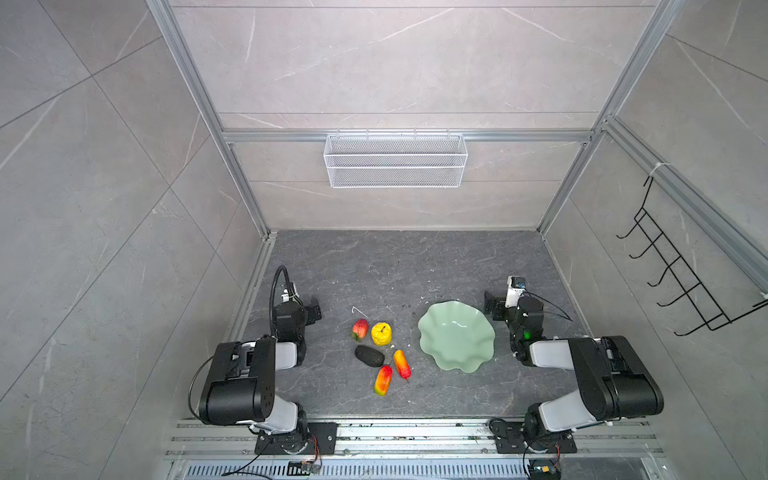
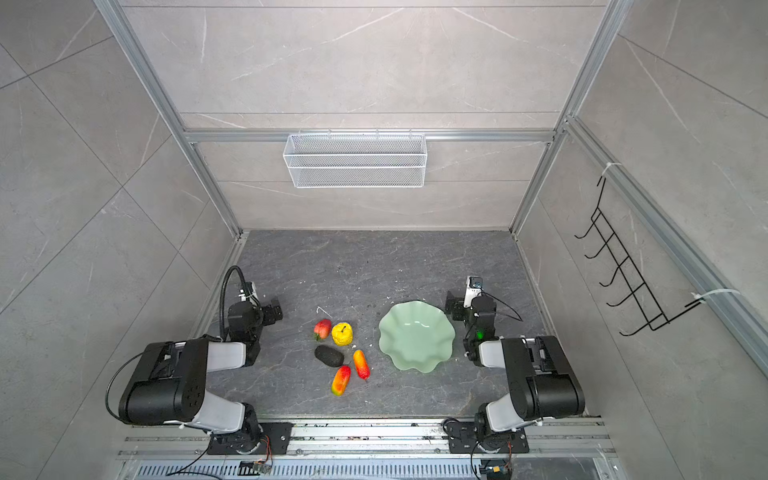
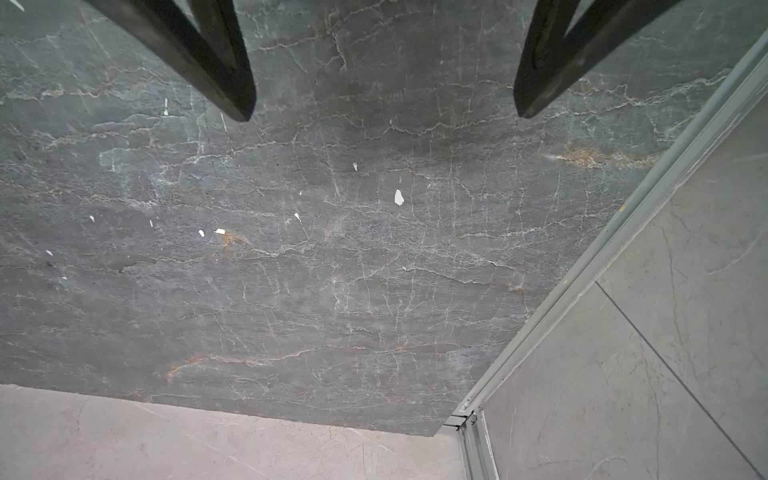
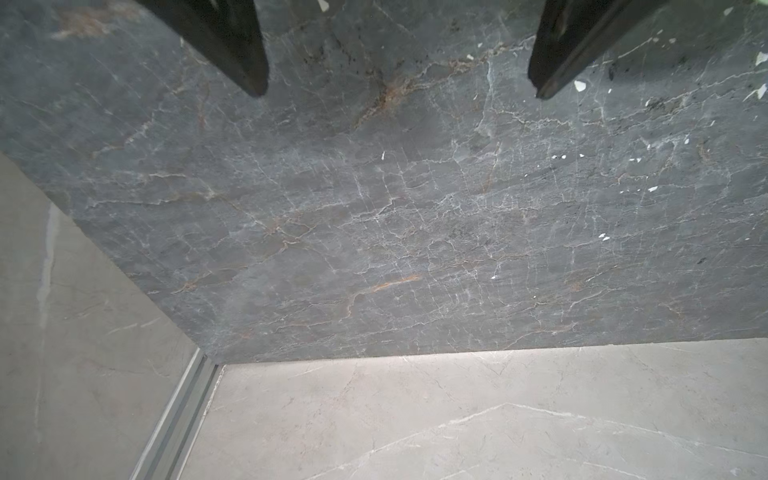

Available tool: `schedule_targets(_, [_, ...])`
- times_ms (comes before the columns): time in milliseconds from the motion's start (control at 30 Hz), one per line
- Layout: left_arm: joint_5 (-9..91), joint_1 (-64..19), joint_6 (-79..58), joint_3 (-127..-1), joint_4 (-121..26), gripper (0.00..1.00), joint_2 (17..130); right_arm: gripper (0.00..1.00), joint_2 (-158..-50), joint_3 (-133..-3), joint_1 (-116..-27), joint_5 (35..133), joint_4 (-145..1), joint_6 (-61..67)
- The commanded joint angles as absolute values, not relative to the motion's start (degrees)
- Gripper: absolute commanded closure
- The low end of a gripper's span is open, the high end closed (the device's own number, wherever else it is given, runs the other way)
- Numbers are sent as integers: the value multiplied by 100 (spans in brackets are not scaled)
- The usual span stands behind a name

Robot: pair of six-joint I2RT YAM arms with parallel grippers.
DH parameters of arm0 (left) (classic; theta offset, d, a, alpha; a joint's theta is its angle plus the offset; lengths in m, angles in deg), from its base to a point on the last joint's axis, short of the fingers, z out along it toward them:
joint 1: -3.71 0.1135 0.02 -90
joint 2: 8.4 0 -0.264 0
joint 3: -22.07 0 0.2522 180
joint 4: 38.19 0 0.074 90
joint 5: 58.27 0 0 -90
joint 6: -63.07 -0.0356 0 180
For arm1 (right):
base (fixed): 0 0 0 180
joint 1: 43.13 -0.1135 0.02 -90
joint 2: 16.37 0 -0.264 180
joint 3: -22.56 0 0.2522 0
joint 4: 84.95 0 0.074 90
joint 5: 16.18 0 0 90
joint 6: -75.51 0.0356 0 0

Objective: Place and organize the fake fruits in the fruit bowl

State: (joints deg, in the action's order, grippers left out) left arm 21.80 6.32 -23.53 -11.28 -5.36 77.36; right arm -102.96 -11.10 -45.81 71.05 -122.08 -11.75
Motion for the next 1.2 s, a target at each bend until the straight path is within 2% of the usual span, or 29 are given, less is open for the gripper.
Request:
schedule_targets(0, [2206, 621, -2460, -1190, -277, 0, 7734, 0, -10347, -1132, -4603, 7074, -12344, -1256])
schedule_targets(167, [2227, 618, -2483, -1198, -299, 0, 7743, 0, -10344, -1132, -4603, 7074, -12348, -1252])
schedule_targets(233, [2638, 614, -2624, -1267, -408, 0, 7748, 0, -10354, -1137, -4603, 7091, -12313, -1234])
schedule_targets(433, [2785, 673, -2597, -1295, -440, 0, 7756, 0, -10355, -1141, -4608, 7084, -12313, -1230])
schedule_targets(967, [2837, 716, -2583, -1305, -469, 0, 7747, 0, -10352, -1137, -4603, 7083, -12329, -1232])
schedule_targets(1033, [2651, 664, -2597, -1318, -456, 0, 7705, 0, -10117, -1099, -4600, 6810, -12261, -1198])
schedule_targets(1167, [2240, 418, -2451, -2290, -3039, 0, 6681, 0, -8587, -1302, -4656, 6517, -10666, -1224])
